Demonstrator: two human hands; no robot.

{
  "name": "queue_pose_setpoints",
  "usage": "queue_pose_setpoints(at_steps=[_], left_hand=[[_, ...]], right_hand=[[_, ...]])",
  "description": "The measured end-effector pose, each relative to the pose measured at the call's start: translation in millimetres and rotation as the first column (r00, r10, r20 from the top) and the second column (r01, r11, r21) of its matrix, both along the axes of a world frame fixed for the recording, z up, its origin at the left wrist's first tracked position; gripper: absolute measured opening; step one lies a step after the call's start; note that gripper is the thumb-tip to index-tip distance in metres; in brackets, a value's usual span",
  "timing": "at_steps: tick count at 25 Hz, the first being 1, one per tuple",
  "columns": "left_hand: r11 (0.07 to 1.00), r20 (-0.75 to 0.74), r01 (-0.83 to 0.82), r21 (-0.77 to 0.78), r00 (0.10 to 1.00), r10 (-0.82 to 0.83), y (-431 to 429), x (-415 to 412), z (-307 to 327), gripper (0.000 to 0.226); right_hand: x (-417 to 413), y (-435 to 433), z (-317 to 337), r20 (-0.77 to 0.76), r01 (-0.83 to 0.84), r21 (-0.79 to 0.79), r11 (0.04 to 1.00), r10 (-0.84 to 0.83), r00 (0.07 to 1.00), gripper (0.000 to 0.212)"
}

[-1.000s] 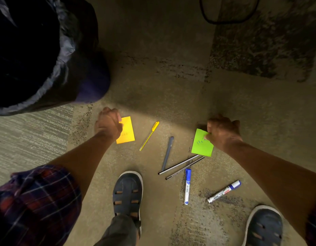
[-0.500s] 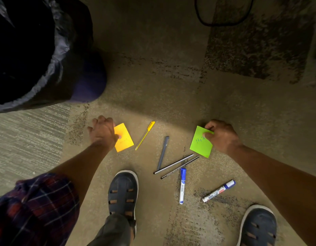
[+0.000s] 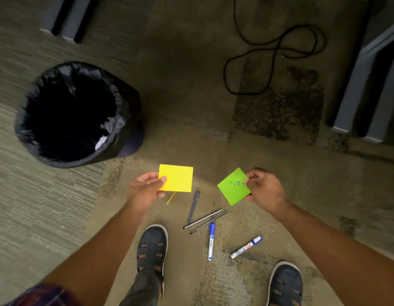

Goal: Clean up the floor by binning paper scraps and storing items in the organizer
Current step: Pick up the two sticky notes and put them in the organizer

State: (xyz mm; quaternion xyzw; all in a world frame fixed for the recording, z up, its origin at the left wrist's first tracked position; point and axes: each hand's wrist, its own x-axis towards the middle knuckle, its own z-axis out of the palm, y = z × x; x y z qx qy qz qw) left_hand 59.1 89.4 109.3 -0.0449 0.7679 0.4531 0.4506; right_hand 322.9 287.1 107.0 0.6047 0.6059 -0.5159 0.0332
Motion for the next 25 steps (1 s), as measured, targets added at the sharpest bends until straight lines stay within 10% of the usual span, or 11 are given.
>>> queue_pose_setpoints(at_steps=[9, 17, 25], left_hand=[[0.916, 0.412, -0.388, 0.100, 0.854, 0.317, 100, 110, 193, 0.023], [0.955, 0.128, -0.295, 0.029, 0.949, 0.289, 132, 140, 326, 0.016], [0.918, 0.165, -0.394, 0.046, 0.909, 0.382, 106, 148, 433, 0.011]], right_hand=[[-5, 20, 206, -0.353, 0.309, -0.162, 0.937, -0.348, 0.869, 0.013], [13, 37, 350, -0.464, 0.346, -0.292, 0.891, -0.449, 0.764, 0.017], [-1, 11, 451, -0.460, 0.247, -0.293, 0.924, -0.362, 0.810, 0.020]])
